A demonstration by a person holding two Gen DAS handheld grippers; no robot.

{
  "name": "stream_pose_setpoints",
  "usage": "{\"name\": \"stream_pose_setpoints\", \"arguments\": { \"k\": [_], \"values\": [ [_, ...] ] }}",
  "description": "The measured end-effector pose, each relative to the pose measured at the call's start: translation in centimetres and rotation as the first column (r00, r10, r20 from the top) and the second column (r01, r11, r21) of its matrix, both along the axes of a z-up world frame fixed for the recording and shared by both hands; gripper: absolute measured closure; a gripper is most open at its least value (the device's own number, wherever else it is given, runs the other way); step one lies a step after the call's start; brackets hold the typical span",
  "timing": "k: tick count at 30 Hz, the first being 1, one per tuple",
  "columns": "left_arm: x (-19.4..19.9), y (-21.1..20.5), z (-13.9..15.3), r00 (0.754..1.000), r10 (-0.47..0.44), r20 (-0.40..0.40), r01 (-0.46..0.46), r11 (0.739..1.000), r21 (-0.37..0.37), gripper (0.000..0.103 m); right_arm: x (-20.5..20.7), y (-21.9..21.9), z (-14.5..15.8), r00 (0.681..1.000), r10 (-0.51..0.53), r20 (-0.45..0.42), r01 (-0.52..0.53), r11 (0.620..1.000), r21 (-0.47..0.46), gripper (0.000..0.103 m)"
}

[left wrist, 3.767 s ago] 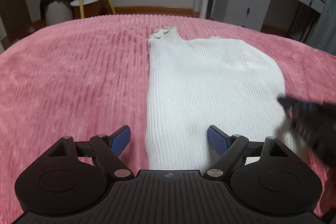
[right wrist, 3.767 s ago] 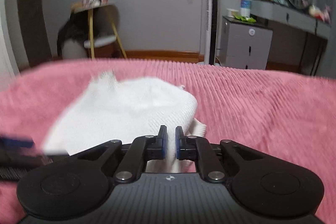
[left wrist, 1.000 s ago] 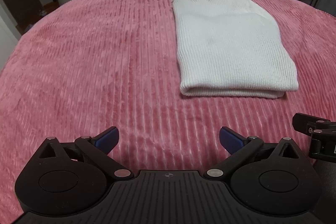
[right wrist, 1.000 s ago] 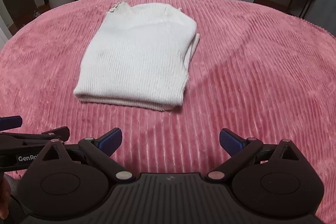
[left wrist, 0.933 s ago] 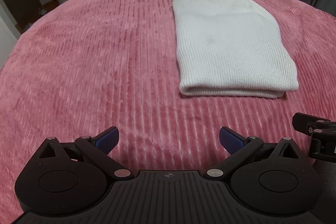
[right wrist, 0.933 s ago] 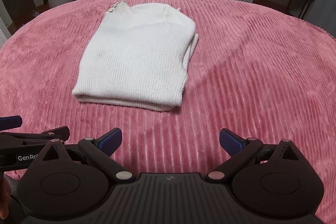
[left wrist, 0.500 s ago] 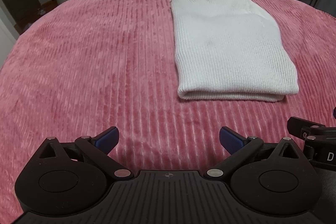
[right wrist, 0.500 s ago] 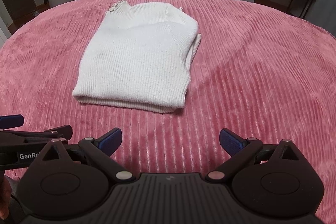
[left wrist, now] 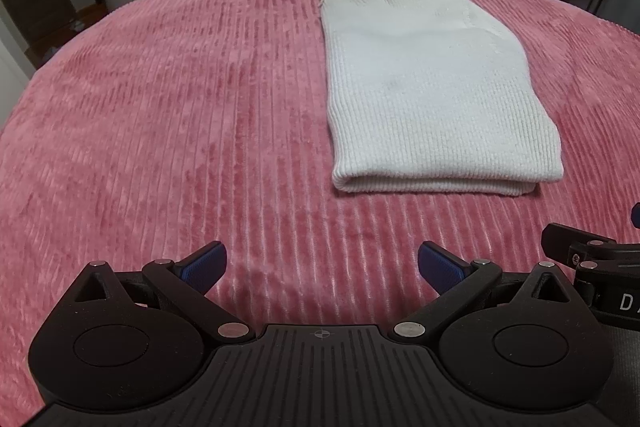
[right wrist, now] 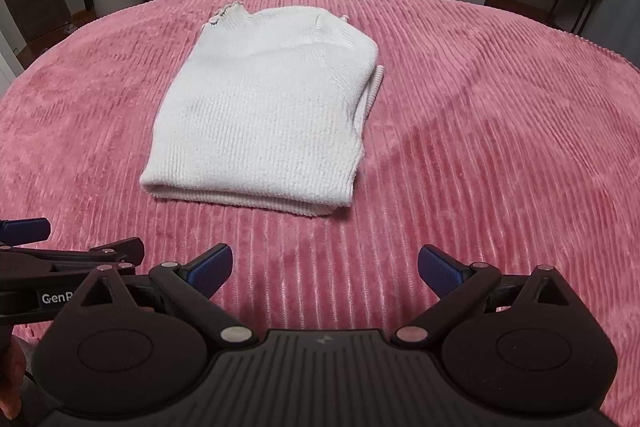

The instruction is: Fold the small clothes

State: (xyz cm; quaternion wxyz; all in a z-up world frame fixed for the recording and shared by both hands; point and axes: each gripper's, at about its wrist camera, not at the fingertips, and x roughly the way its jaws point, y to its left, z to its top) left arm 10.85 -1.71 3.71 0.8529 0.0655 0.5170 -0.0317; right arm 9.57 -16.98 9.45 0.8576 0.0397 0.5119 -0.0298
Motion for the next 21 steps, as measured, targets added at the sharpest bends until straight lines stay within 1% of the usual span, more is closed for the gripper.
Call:
{"name": "stream_pose_setpoints", "arguments": {
  "k": [21],
  "values": [
    [-0.13, -0.16, 0.33, 1.000, -0.006, 0.006, 0.006, 1.000, -0.003, 0.000, -0.08, -0.21, 0.34, 1.000, -0.005, 0.018, 0.005, 1.000, 0.012, 0.004]
  ]
}}
